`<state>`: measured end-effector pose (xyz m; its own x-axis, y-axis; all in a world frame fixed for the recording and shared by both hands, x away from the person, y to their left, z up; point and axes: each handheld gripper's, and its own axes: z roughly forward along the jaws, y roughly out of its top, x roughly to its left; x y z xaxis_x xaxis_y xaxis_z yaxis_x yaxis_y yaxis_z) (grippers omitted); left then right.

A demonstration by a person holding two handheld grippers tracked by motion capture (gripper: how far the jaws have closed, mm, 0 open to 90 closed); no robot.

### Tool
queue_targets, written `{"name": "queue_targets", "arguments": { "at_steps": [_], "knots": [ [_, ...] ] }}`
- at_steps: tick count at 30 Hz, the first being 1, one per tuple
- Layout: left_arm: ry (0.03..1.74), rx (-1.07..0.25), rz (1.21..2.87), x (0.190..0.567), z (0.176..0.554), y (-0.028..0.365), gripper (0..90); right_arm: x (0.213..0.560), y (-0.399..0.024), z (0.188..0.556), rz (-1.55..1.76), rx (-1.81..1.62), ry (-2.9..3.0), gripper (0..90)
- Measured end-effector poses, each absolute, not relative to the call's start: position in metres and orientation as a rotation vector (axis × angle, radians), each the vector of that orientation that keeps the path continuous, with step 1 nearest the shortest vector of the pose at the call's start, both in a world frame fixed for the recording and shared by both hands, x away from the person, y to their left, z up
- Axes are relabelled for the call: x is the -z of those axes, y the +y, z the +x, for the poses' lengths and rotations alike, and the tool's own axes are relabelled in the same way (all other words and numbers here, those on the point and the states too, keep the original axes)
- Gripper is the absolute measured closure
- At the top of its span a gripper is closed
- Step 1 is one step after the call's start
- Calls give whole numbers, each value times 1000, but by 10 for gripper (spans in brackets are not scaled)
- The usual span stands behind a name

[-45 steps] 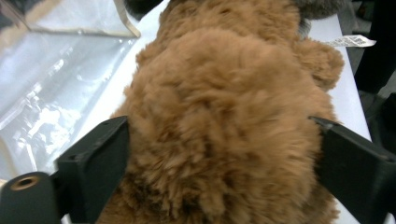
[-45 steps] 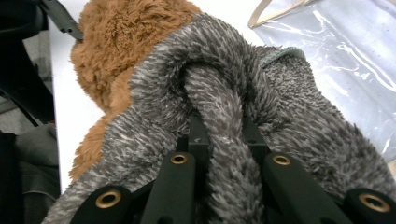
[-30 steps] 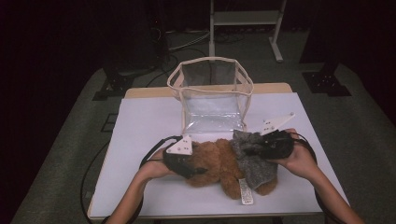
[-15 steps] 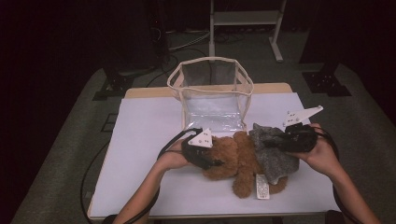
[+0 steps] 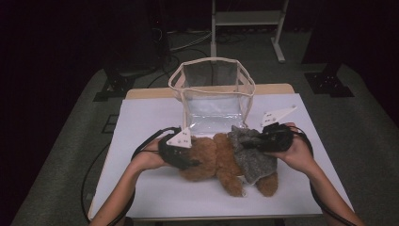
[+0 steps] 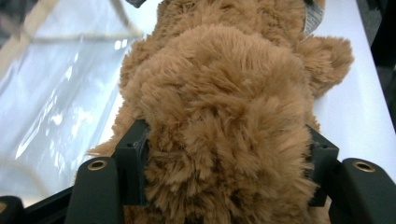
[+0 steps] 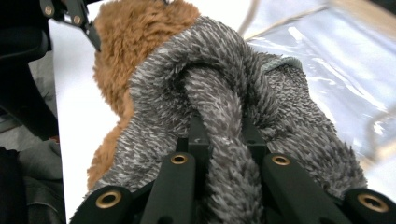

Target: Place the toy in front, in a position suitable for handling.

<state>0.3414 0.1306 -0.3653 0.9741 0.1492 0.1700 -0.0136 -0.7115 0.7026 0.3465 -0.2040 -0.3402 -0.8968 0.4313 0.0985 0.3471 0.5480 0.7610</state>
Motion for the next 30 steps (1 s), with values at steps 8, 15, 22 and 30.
{"name": "queue_targets", "arguments": {
  "at_steps": [8, 15, 22, 30],
  "knots": [
    [144, -247, 2277, 379, 333, 160, 278, 362, -174, 344, 626, -1322, 2704, 792],
    [207, -271, 2223, 381, 332, 168, 79, 344, -216, 331, 694, -1432, 2585, 791],
    [211, -249, 2181, 401, 334, 161, 0, 372, -253, 325, 853, -1336, 2605, 790],
    [119, -296, 2200, 401, 334, 135, 354, 393, -270, 332, 958, -1422, 2602, 790]
  ]
}}
